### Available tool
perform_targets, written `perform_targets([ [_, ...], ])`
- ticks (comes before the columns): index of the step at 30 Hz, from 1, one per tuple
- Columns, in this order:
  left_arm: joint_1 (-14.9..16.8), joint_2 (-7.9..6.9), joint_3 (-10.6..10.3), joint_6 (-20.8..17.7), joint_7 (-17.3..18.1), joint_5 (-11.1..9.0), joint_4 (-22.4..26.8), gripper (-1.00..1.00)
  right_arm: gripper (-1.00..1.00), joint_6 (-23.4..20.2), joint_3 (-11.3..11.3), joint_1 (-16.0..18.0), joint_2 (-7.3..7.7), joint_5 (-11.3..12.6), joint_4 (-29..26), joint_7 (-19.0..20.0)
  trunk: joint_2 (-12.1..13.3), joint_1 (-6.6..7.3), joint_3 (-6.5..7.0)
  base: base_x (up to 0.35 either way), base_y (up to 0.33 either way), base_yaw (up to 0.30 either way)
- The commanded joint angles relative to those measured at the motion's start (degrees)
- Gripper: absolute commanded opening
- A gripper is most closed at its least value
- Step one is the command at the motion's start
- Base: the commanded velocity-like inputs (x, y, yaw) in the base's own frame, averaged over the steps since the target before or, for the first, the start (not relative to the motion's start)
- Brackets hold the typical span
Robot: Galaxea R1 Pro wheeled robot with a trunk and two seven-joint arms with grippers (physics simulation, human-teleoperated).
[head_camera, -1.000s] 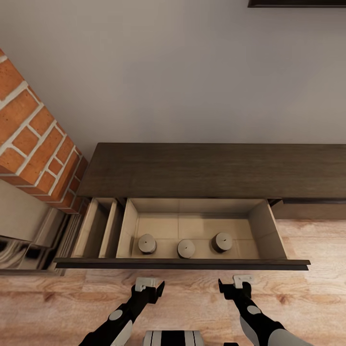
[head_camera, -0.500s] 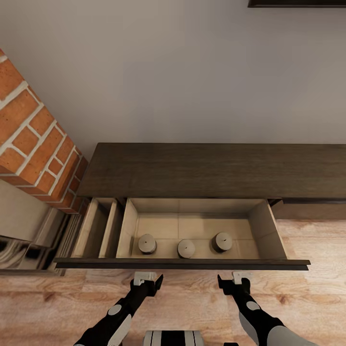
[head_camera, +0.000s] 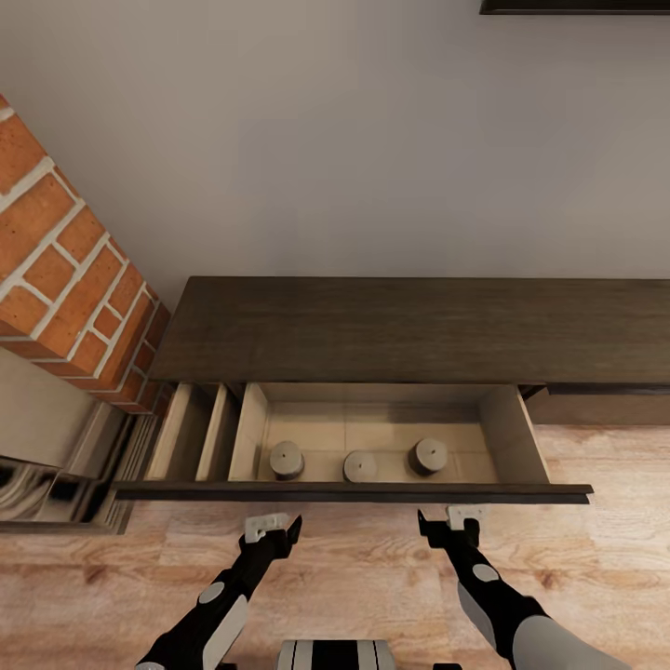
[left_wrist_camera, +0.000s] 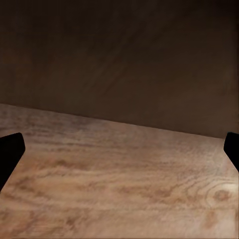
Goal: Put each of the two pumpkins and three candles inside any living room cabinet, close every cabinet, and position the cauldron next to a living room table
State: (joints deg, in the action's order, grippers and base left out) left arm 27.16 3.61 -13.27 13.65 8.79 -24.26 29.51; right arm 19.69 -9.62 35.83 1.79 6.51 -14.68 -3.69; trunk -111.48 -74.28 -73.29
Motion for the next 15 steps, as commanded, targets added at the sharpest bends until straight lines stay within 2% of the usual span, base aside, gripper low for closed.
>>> perform_targets([
  [1, 0.00, 0.00, 0.00, 0.02, 0.00, 0.02, 0.15, 1.00, 1.00, -0.01, -0.22, 0.04, -0.02, -0.09, -0.21, 0.00, 0.00, 0.00, 0.00, 0.000, 0.000, 0.000],
  [15, 0.00, 0.15, -0.37, 0.06, 0.05, 0.52, 2.84, 1.00, 1.00, 0.79, -0.30, 0.03, 0.00, -0.09, -0.44, 0.50, 0.00, 0.00, 0.00, 0.000, 0.000, 0.000],
])
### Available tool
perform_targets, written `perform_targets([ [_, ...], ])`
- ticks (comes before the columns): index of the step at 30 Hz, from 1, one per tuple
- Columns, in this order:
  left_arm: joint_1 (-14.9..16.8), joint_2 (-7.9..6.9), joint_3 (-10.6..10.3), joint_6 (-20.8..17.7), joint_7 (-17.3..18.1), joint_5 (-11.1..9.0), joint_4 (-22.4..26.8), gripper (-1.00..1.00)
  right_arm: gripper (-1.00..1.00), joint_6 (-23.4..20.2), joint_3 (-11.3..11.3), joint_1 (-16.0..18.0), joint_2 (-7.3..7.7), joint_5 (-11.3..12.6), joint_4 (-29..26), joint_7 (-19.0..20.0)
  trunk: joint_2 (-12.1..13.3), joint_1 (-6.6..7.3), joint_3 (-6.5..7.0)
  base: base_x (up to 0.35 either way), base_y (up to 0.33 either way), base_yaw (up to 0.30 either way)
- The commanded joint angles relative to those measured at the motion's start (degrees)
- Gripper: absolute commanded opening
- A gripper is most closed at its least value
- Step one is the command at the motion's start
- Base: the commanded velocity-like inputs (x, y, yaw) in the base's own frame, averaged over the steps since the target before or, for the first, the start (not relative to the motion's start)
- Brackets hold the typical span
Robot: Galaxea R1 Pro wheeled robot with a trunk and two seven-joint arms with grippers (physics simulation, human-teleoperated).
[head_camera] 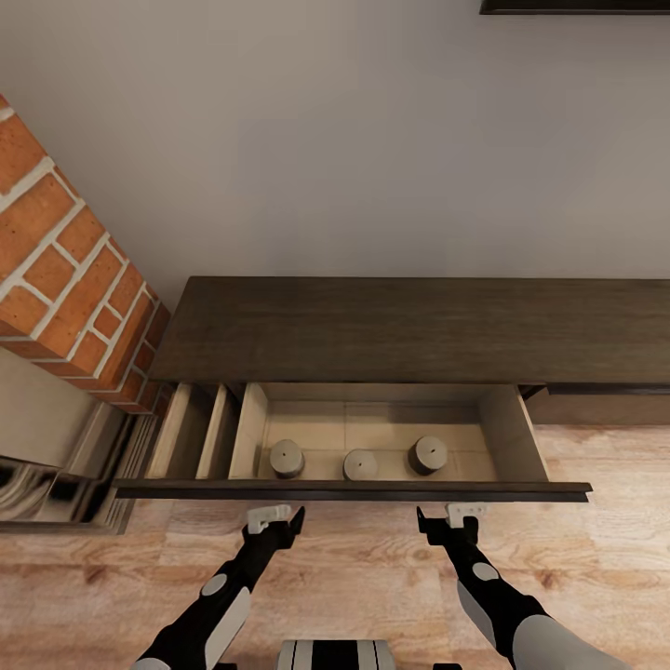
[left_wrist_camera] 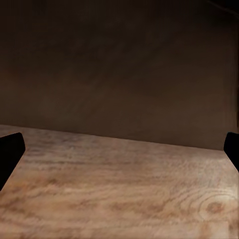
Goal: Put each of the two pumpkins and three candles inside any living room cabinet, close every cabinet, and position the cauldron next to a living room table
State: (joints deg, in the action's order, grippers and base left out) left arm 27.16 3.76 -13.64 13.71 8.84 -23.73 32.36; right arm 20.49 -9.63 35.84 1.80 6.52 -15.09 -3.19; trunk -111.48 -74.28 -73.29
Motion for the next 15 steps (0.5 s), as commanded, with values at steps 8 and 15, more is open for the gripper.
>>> perform_targets([
  [8, 0.00, 0.06, -0.38, -0.12, 0.08, 3.94, 1.47, 1.00, 1.00, 0.02, -0.28, -0.05, 0.04, -0.11, -0.03, 0.11, 0.00, 0.00, 0.00, 0.000, 0.000, 0.000],
  [15, 0.00, 0.03, -0.34, -0.17, 0.00, 6.33, 4.66, 1.00, 1.00, 0.00, -0.22, -0.06, 0.13, -0.11, -0.03, 0.12, 0.00, 0.00, 0.00, 0.000, 0.000, 0.000],
])
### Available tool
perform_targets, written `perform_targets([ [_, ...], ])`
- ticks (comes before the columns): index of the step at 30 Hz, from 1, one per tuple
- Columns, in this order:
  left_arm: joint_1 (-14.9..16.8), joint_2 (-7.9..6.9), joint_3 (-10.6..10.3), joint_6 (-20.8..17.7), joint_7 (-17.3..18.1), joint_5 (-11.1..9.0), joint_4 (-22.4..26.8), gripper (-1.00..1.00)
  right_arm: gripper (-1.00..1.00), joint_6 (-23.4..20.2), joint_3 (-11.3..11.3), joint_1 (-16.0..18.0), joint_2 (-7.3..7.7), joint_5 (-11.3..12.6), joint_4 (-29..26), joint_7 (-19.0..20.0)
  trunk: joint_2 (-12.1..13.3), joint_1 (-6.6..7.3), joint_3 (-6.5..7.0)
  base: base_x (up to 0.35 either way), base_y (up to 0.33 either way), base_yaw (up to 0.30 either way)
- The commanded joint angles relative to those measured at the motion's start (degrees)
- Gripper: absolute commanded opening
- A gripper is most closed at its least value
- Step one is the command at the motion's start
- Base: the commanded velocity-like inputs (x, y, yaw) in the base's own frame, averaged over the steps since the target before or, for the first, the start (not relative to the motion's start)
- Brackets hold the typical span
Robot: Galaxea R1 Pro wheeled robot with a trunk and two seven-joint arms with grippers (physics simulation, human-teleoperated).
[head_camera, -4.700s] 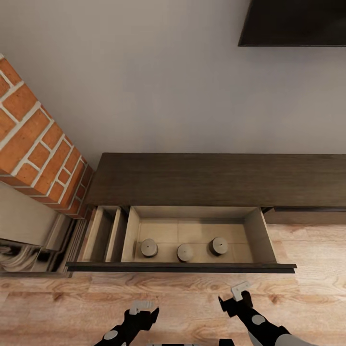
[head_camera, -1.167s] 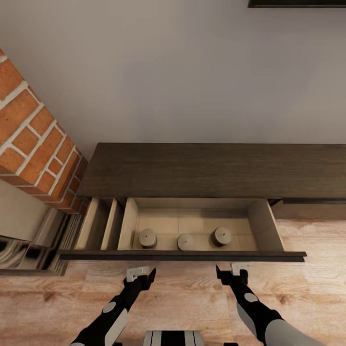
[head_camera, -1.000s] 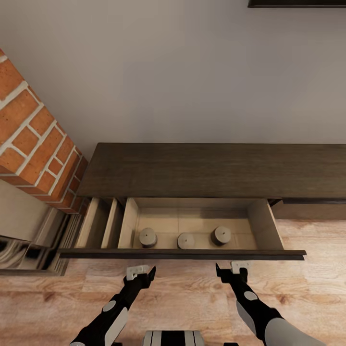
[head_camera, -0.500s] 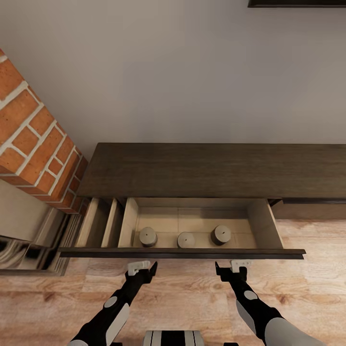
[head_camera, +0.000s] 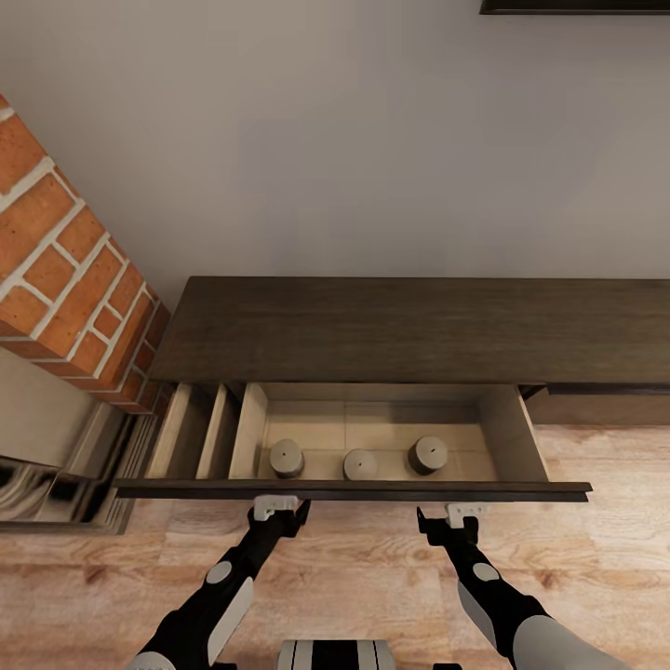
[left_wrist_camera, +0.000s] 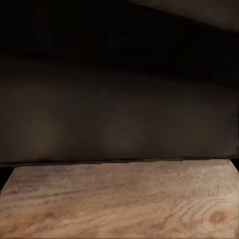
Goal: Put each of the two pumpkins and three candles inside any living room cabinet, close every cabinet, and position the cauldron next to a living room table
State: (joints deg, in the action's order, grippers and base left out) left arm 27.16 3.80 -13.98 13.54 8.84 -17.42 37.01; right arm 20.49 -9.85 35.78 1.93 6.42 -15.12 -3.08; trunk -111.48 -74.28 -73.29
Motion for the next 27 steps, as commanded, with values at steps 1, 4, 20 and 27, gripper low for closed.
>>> perform_targets([
  [1, 0.00, -0.01, 0.00, 0.00, -0.02, 0.28, 0.24, 1.00, 1.00, 0.03, 0.00, 0.00, 0.00, 0.00, 0.00, 0.00, 0.00, 0.00, 0.00, 0.000, 0.000, 0.000],
  [4, 0.00, 0.05, 0.00, 0.00, -0.05, 2.28, 0.74, 1.00, 1.00, 0.00, 0.00, 0.02, 0.01, 0.00, -0.08, 0.00, 0.00, 0.00, 0.00, 0.000, 0.000, 0.000],
  [20, 0.00, -0.32, 0.51, -0.02, 0.04, 2.16, 0.42, 1.00, 1.00, -0.16, -0.08, 0.01, 0.00, -0.02, -2.78, -0.08, 0.00, 0.00, 0.00, 0.000, 0.000, 0.000],
  [27, 0.00, -0.37, 0.45, -0.08, 0.18, 1.96, 0.22, 1.00, 1.00, -0.19, -0.08, 0.02, 0.00, 0.00, -2.98, -0.09, 0.00, 0.00, 0.00, 0.000, 0.000, 0.000],
])
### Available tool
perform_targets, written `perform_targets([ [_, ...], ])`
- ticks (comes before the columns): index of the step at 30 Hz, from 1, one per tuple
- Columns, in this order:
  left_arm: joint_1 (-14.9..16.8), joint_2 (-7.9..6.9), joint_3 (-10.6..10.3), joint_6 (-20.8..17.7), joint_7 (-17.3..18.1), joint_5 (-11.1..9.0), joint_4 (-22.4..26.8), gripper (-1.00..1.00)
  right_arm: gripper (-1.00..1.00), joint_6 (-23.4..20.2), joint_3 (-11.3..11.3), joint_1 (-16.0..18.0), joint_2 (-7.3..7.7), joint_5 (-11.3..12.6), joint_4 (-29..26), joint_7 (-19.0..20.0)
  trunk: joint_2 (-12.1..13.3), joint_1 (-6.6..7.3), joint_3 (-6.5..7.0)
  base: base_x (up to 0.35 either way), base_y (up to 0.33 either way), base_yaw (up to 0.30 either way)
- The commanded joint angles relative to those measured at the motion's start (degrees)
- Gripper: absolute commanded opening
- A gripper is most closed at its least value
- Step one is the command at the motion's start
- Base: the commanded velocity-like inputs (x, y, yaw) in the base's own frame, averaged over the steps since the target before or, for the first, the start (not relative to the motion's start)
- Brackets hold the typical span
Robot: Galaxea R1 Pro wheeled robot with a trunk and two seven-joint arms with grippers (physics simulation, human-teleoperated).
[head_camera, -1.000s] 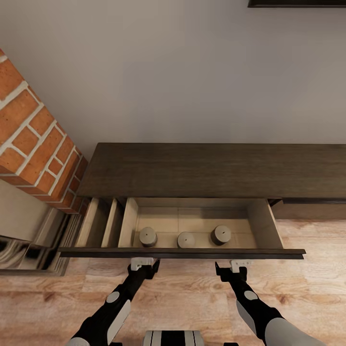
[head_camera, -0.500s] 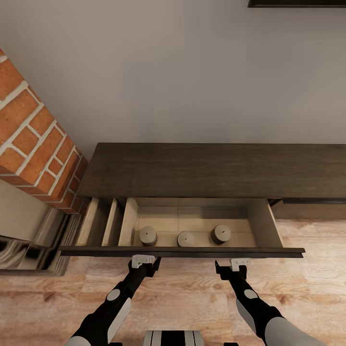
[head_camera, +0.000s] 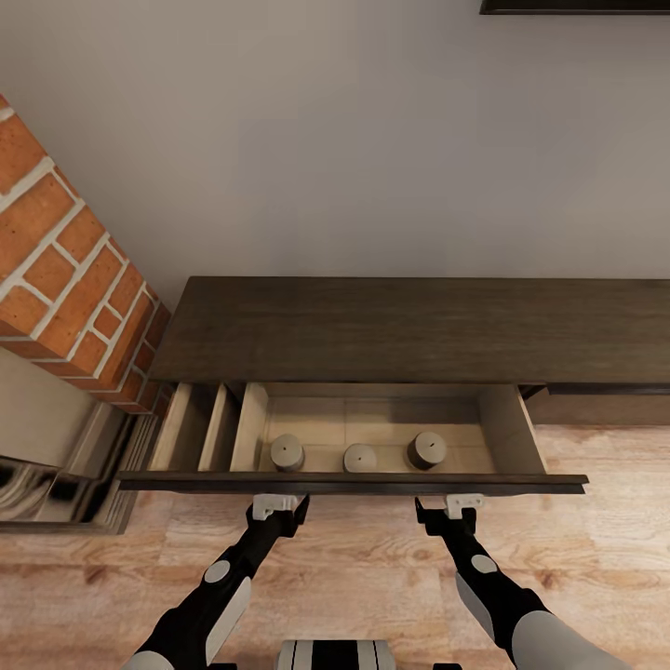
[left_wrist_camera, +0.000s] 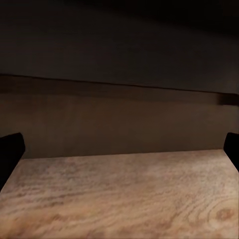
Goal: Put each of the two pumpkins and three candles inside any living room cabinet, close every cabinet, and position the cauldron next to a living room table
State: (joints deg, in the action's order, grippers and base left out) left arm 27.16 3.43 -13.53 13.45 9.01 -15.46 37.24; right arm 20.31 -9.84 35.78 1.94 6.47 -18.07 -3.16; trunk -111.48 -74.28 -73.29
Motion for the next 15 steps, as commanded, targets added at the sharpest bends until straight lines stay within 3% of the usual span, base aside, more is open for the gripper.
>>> perform_targets([
  [1, 0.00, 0.00, 0.00, 0.00, 0.00, 0.03, -0.01, 1.00, 1.00, 0.00, -0.09, 0.02, 0.00, -0.05, -0.03, 0.00, 0.00, 0.00, 0.00, 0.000, 0.000, 0.000],
  [15, 0.00, -0.09, -0.34, 0.08, -0.06, 0.25, 0.38, 1.00, 1.00, 0.08, -0.01, 0.00, 0.00, -0.05, -0.03, 0.00, 0.00, 0.00, 0.00, 0.000, 0.000, 0.000],
])
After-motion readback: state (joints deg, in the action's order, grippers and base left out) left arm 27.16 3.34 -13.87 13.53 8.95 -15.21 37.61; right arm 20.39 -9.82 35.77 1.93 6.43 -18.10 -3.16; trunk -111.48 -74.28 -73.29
